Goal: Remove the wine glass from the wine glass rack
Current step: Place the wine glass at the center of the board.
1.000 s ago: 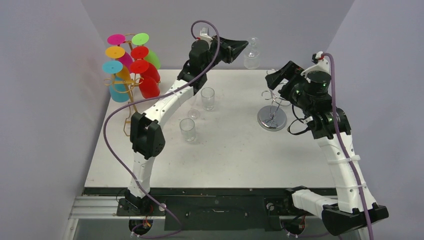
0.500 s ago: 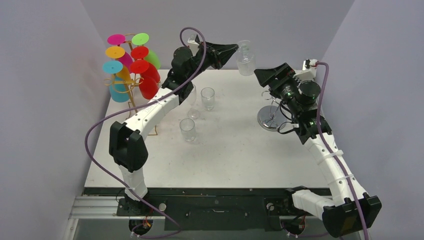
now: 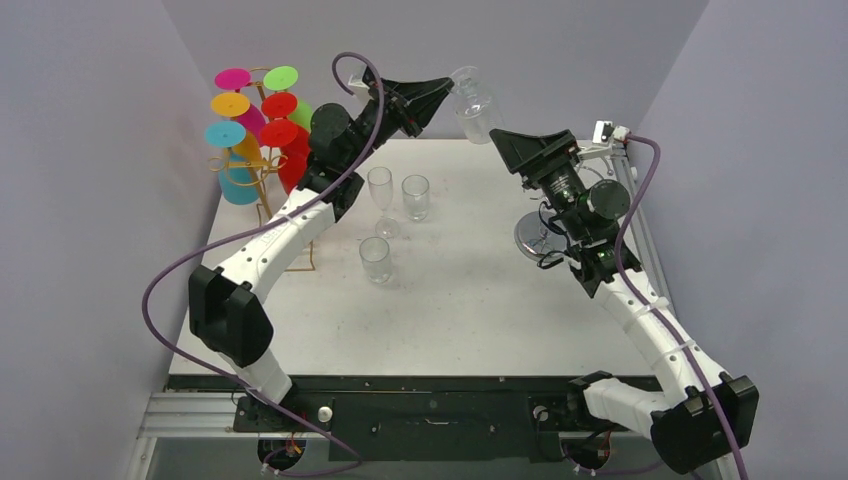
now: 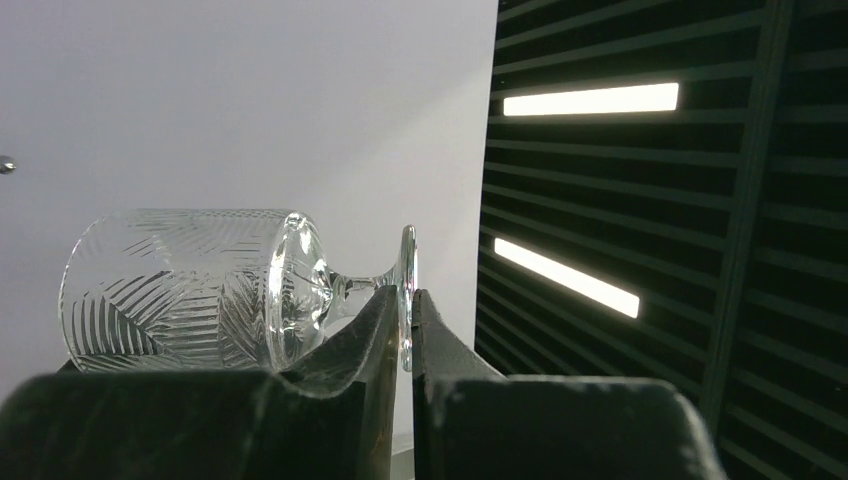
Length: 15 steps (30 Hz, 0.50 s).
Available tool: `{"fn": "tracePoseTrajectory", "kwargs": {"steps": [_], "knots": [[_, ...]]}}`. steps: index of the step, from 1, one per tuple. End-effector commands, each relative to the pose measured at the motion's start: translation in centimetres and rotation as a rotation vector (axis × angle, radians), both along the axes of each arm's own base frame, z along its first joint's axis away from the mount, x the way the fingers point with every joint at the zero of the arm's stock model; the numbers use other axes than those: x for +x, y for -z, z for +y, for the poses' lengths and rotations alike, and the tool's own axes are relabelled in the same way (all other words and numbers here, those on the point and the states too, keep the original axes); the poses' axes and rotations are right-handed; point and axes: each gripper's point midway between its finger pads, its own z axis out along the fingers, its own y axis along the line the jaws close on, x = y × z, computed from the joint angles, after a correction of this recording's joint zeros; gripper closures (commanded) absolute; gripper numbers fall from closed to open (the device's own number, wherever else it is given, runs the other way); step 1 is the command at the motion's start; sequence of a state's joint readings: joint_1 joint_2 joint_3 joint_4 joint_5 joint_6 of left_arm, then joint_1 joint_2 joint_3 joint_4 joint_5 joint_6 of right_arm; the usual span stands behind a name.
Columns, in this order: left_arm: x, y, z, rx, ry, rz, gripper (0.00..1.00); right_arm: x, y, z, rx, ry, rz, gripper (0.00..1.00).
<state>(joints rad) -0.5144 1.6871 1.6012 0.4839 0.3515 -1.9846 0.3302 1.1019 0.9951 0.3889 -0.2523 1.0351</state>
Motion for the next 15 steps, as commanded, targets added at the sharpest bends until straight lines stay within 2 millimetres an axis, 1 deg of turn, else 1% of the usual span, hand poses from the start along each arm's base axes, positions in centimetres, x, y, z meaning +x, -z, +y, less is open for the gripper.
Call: {"fn": "tracePoseTrajectory", "kwargs": {"steps": [1, 5, 8, 9, 12, 15], "knots": [[-5.0, -6.9, 3.0, -0.145, 0.028, -0.175, 1.0, -1.4, -3.4, 1.2, 0.102, -0.068, -0.145, 0.12], [-5.5, -6.9, 3.4, -0.165, 0.034, -0.176, 1.0, -1.8, -4.0, 2.3, 0.145, -0.116, -0.174, 0.13], [-6.0, -7.1, 3.4, -0.175, 0.044, -0.182, 1.0, -2.3, -5.2, 2.6, 0.179, -0.143, -0.222, 0.14], [-6.1, -7.0, 3.4, -0.179, 0.047, -0.178, 1.0, -2.3, -5.2, 2.9, 0.185, -0.158, -0.221, 0.14], [-6.7, -7.3, 3.6, -0.189, 0.052, -0.185, 1.0, -3.2, -6.9, 3.2, 0.217, -0.192, -0.281, 0.16], [-7.1, -7.2, 3.6, -0.196, 0.061, -0.185, 1.0, -3.7, -7.8, 3.4, 0.247, -0.217, -0.315, 0.19]]}}
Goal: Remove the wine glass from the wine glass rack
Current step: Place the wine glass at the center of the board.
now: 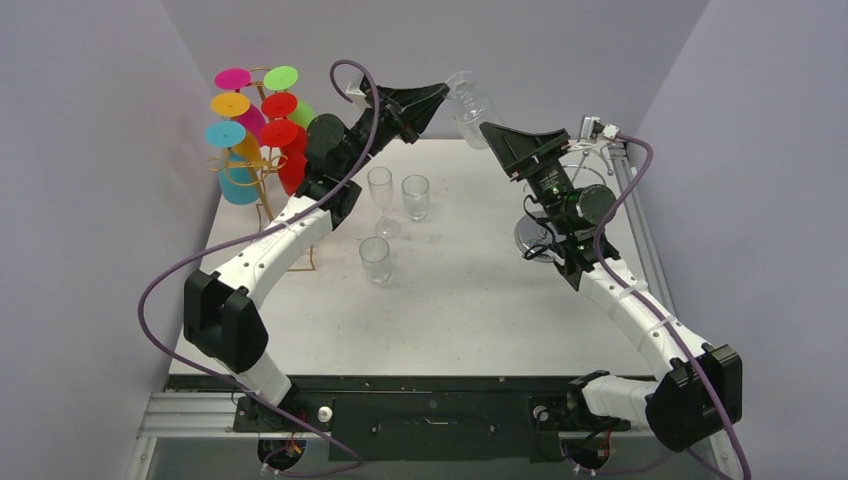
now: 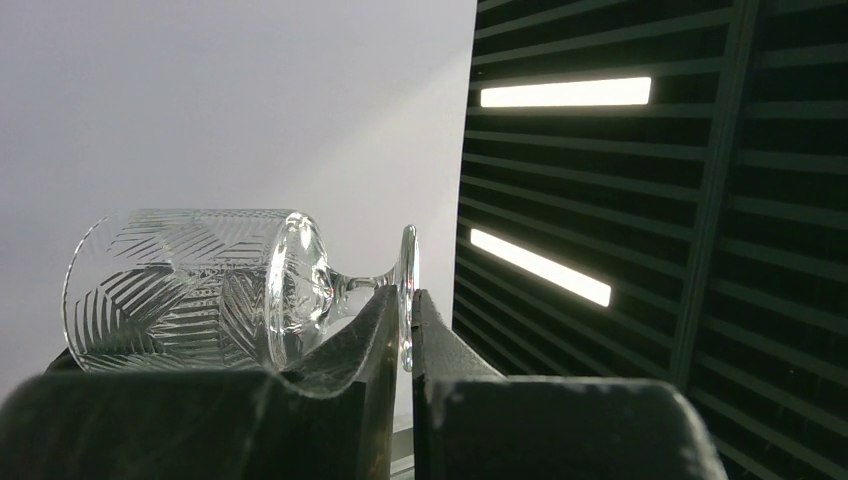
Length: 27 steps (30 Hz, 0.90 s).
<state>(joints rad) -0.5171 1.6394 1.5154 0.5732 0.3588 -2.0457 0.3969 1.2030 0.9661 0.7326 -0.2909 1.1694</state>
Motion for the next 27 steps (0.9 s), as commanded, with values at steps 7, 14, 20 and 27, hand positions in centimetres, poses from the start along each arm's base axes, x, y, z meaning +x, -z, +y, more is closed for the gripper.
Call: {"fn": "tracePoseTrajectory", "kwargs": {"steps": [7, 14, 20, 27], "knots": [[-6.3, -6.1, 2.6, -0.159, 0.053, -0.17, 1.0, -4.2, -6.6, 0.2, 0.215, -0.163, -0.241, 0.4], [-7.8, -5.1, 2.4, -0.117, 0.061, -0.189, 1.0, -5.3, -7.3, -0.2, 0.231, -0.168, -0.238, 0.83], [-8.5, -2.0, 2.1, 0.026, 0.023, -0.236, 0.81, -5.5, -6.7, -1.2, 0.154, -0.066, -0.177, 1.0], [-7.4, 4.8, 3.7, 0.221, -0.071, -0.213, 0.34, -5.0, -5.0, -2.6, -0.078, 0.109, -0.041, 1.0]]}}
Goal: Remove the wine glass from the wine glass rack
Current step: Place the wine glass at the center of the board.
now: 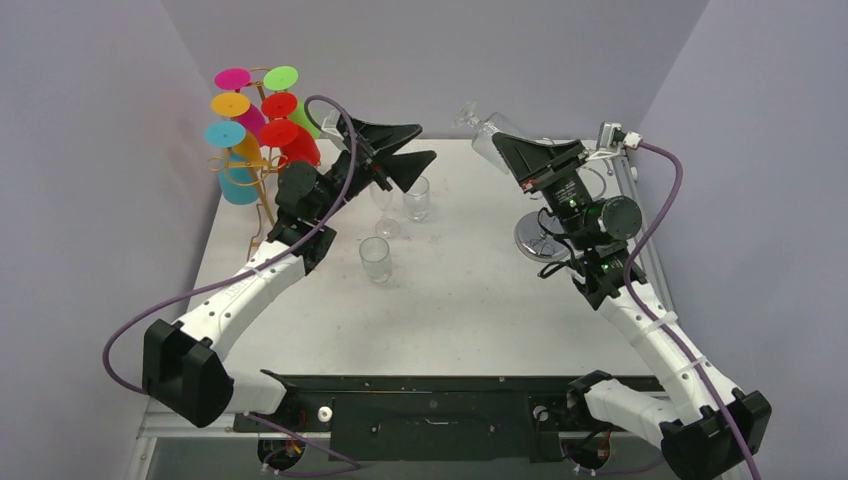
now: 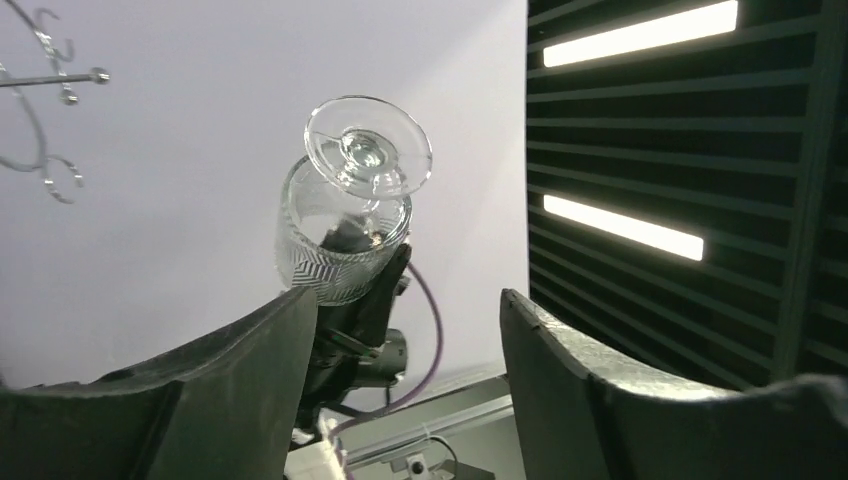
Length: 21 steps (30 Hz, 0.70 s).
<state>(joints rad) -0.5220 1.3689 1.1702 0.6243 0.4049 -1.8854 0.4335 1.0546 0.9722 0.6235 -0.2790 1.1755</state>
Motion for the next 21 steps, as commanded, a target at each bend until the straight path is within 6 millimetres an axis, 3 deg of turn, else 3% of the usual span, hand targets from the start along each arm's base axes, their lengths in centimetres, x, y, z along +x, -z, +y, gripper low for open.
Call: {"fn": "tracePoseTrajectory", "kwargs": {"steps": [1, 2, 3, 5, 6, 7, 9, 14, 15, 16, 17, 18, 21], "knots": [[-0.8, 2.1, 1.3, 0.147, -0.069, -0.112, 0.3, -0.3, -1.6, -2.1, -0.126, 0.16, -0.001, 1.0], [-1.1, 2.2, 1.7, 0.165, -0.082, -0.124, 0.22, -0.3, -1.4, -2.2, -0.153, 0.169, 0.027, 1.0], [-0.6, 3.6, 1.9, 0.225, -0.101, -0.119, 0.15, -0.1, -1.0, -2.4, -0.192, 0.185, 0.056, 1.0], [-0.6, 5.0, 2.5, 0.323, -0.134, -0.137, 0.07, 0.0, -1.5, -2.7, -0.236, 0.213, 0.065, 1.0], [-0.6, 5.7, 3.2, 0.366, -0.151, -0.118, 0.05, 0.4, 0.1, -2.6, -0.29, 0.217, 0.128, 1.0], [-0.6, 6.0, 3.7, 0.411, -0.175, -0.154, 0.0, 0.5, -0.5, -2.6, -0.325, 0.23, 0.122, 1.0], [-0.5, 6.3, 5.3, 0.481, -0.225, -0.182, 0.03, 1.0, 1.9, -2.3, -0.437, 0.231, 0.22, 1.0], [-1.6, 6.4, 7.9, 0.623, -0.271, -0.255, 0.04, 1.8, 5.3, -1.2, -0.621, 0.245, 0.337, 1.0], [-1.7, 5.7, 8.6, 0.645, -0.296, -0.276, 0.04, 2.2, 6.3, -1.0, -0.679, 0.246, 0.368, 1.0], [-1.9, 6.5, 9.2, 0.715, -0.314, -0.283, 0.04, 2.2, 6.7, -0.6, -0.71, 0.256, 0.383, 1.0], [-2.2, 5.5, 9.6, 0.738, -0.338, -0.311, 0.04, 2.6, 7.7, -0.2, -0.768, 0.257, 0.413, 1.0], [-2.4, 6.2, 10.2, 0.808, -0.352, -0.314, 0.04, 2.7, 8.2, 0.2, -0.797, 0.27, 0.426, 1.0], [-3.2, 4.9, 11.9, 0.913, -0.424, -0.362, 0.04, 3.2, 10.7, 2.2, -0.921, 0.245, 0.482, 1.0]]}}
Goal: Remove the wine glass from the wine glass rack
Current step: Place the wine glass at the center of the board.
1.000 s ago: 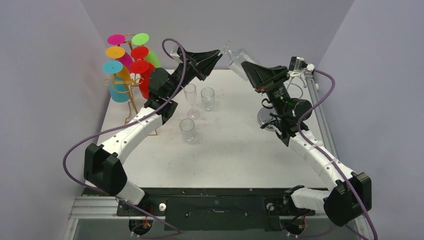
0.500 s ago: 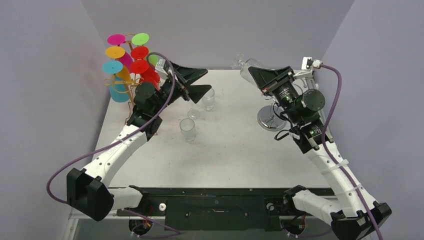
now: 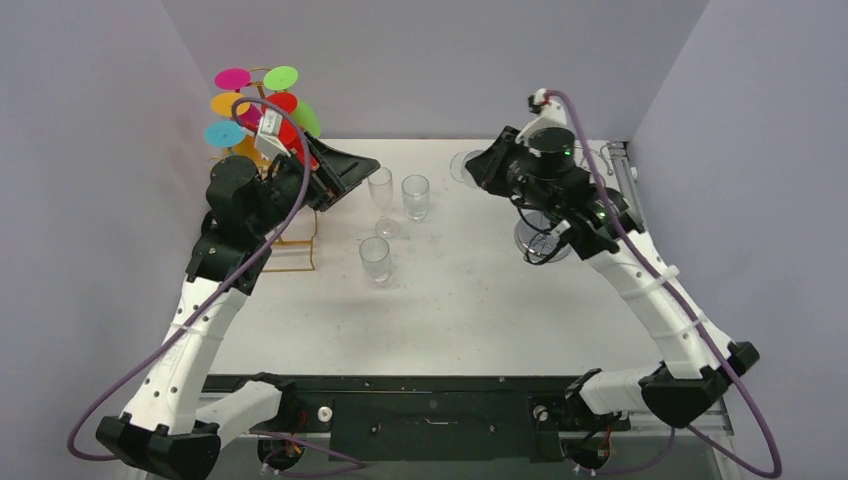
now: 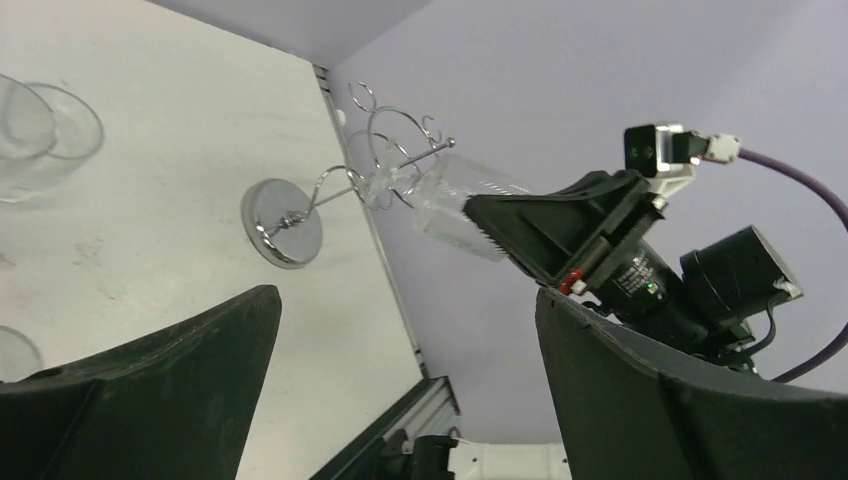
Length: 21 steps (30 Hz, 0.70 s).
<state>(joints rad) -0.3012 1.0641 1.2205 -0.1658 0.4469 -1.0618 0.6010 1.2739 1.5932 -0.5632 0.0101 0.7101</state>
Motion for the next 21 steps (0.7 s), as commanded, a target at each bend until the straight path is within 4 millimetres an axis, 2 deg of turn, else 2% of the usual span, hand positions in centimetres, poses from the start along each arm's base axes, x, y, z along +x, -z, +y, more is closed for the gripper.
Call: {"fn": "tracePoseTrajectory", "kwargs": {"steps": [1, 2, 3, 5, 10, 14, 15, 21], "knots": [[-2.1, -1.7, 3.8, 0.273, -0.13, -0.138, 0.04, 0.7, 2.0, 0.8, -0.193, 0.025, 0.052, 1.0], [-2.2, -1.7, 4.5, 0.304, -0.164, -0.144, 0.04, 1.0, 3.7, 1.9, -0.235, 0.008, 0.095, 1.0], [-2.4, -2.0, 6.0, 0.361, -0.229, -0.154, 0.04, 1.2, 3.3, 2.3, -0.242, 0.004, 0.091, 1.0], [-3.0, -2.7, 8.0, 0.425, -0.313, -0.171, 0.04, 2.0, 6.0, 4.1, -0.31, -0.025, 0.155, 1.0], [-5.4, -4.6, 12.5, 0.524, -0.495, -0.206, 0.04, 3.0, 9.5, 7.4, -0.39, -0.083, 0.226, 1.0], [-7.3, -5.6, 14.7, 0.548, -0.579, -0.222, 0.04, 3.4, 12.3, 9.9, -0.424, -0.132, 0.272, 1.0], [-7.6, -5.9, 14.9, 0.547, -0.591, -0.227, 0.04, 3.4, 13.7, 10.6, -0.445, -0.146, 0.294, 1.0], [-9.3, -7.2, 16.6, 0.535, -0.667, -0.261, 0.04, 3.4, 18.4, 13.5, -0.488, -0.204, 0.369, 1.0]]}}
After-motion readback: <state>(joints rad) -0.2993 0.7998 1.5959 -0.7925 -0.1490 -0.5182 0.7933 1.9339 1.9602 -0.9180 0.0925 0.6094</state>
